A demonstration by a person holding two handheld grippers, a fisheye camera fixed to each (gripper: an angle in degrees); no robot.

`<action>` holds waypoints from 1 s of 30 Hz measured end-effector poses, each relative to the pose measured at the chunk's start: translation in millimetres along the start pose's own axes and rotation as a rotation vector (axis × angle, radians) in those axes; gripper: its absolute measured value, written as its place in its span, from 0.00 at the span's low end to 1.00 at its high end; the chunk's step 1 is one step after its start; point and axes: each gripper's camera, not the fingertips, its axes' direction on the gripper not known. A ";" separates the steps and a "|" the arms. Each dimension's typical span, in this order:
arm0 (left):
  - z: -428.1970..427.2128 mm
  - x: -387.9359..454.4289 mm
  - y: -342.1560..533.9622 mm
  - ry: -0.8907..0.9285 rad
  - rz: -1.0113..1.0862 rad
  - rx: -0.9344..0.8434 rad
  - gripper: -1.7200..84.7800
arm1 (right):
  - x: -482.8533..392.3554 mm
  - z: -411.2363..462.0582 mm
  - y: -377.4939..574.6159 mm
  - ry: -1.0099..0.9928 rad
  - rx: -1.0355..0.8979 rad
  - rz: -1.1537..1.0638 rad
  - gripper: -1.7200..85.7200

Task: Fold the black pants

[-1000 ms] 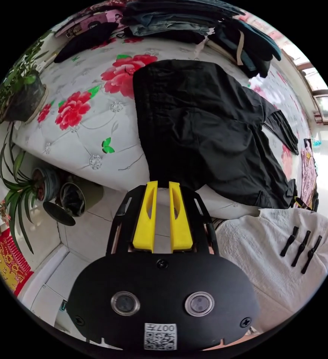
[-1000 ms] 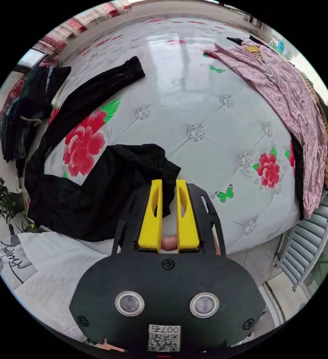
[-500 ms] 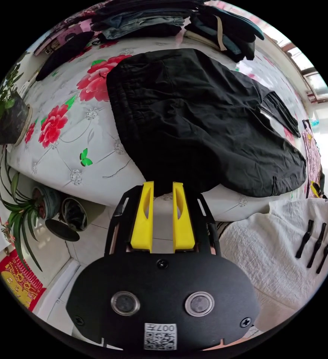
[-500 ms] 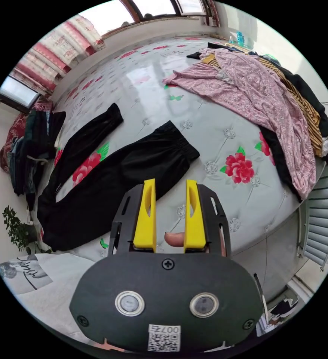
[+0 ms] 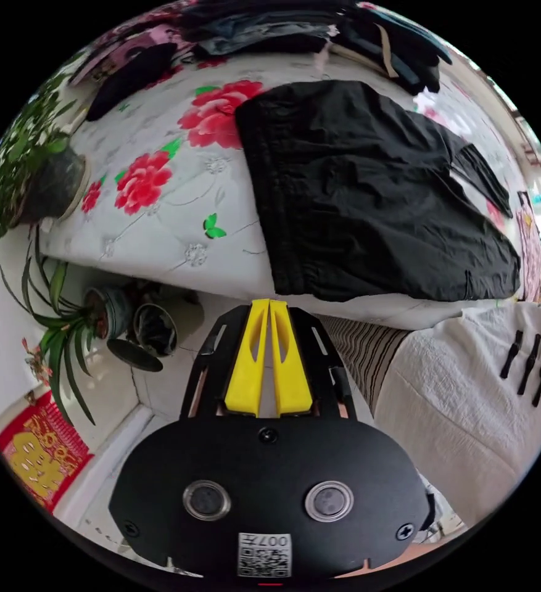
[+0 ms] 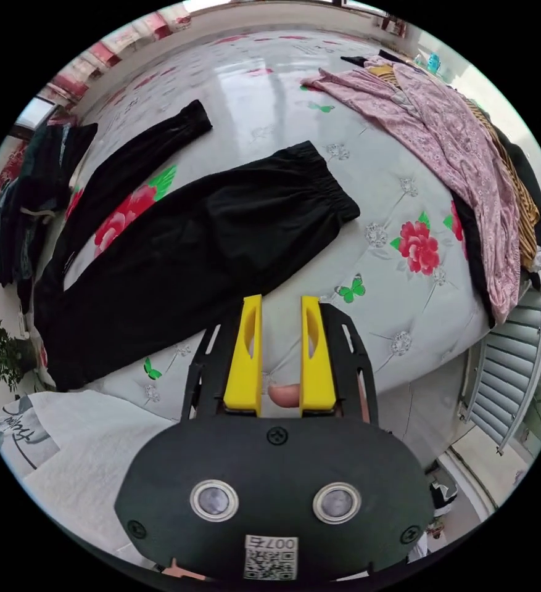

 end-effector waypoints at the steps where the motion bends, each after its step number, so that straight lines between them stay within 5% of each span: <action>1: -7.8 -13.5 7.5 0.004 -0.047 0.021 0.01 | -1.0 -12.1 -4.7 -0.009 0.043 -0.012 0.10; 9: -69.3 -13.3 -82.6 0.115 -0.071 0.273 0.10 | -61.8 -35.9 -114.3 -0.203 0.161 -0.134 0.11; 16: -38.5 25.9 -237.0 0.086 -0.038 0.185 0.12 | -140.7 -11.9 -235.8 -0.085 0.076 -0.252 0.12; 23: -4.7 52.6 -296.4 -0.078 -0.042 0.104 0.08 | -168.6 38.2 -282.5 -0.014 -0.080 -0.227 0.10; 27: -22.0 31.4 -284.4 -0.014 -0.030 0.101 0.03 | -198.6 28.7 -281.2 0.077 -0.039 -0.359 0.05; 30: -68.4 1.9 -249.2 0.073 -0.086 0.213 0.02 | -199.9 -48.2 -265.2 -0.087 0.273 -0.405 0.03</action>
